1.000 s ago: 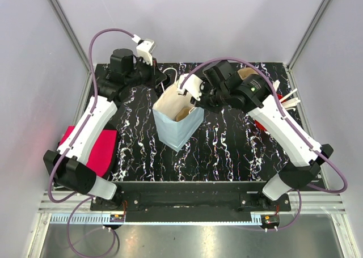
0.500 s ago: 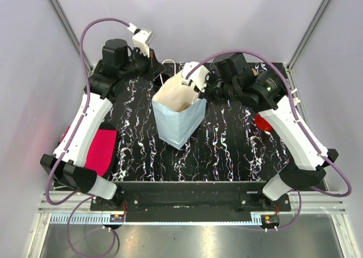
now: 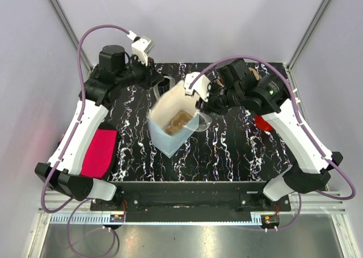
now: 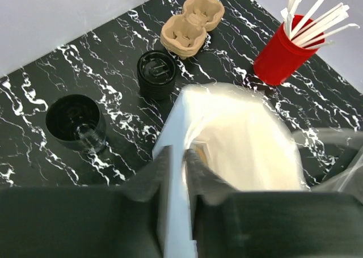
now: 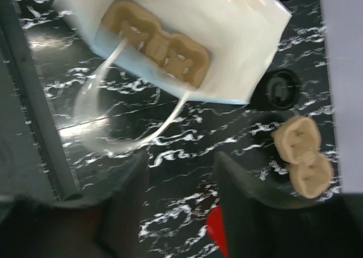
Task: Pack the takeout coffee
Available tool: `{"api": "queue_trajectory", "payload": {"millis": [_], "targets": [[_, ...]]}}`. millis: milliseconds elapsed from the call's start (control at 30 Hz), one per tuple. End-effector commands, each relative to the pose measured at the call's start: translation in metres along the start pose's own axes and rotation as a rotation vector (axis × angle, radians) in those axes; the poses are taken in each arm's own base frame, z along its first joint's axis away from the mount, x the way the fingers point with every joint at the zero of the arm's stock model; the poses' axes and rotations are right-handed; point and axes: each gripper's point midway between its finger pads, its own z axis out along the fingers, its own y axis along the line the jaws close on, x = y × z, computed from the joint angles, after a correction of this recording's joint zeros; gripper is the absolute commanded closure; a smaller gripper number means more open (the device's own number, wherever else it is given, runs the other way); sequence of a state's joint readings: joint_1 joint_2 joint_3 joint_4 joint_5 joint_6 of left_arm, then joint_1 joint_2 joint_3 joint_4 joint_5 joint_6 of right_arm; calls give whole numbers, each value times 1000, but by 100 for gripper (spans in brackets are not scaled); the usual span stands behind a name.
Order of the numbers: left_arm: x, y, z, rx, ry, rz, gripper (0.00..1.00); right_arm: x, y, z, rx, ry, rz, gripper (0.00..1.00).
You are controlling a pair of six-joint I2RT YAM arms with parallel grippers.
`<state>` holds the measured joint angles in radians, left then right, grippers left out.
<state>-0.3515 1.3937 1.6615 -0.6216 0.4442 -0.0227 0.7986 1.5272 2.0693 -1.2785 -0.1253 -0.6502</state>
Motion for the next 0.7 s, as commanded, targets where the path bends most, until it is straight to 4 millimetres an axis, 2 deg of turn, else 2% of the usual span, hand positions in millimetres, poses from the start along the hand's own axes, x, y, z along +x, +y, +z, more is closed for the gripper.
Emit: {"api": "queue_trajectory", "payload": {"millis": [0,100,167,300,400,500,533,667], "targets": [[-6,-9,-12,26,-24,60,71,-2,23,-23,-99,-46,-37,36],[-3,-7,-13,19,-15,64,63,-12,20,-32,-85,-85,-32,28],[-3,-7,-14,14,-15,65,60,-19,16,-36,-69,-107,-34,26],[-2,-2,-15,-15,-13,73,47,-27,3,-39,-8,-130,-11,25],[-2,2,-14,-38,-13,80,45,-32,-16,-40,89,-139,27,25],[-1,7,-13,-58,-15,95,41,-38,-45,-38,212,-159,82,25],[1,9,-13,-66,-12,96,38,-36,-52,-37,245,-153,97,24],[5,18,-12,-106,-4,123,34,-34,-67,-32,291,-156,141,23]]}}
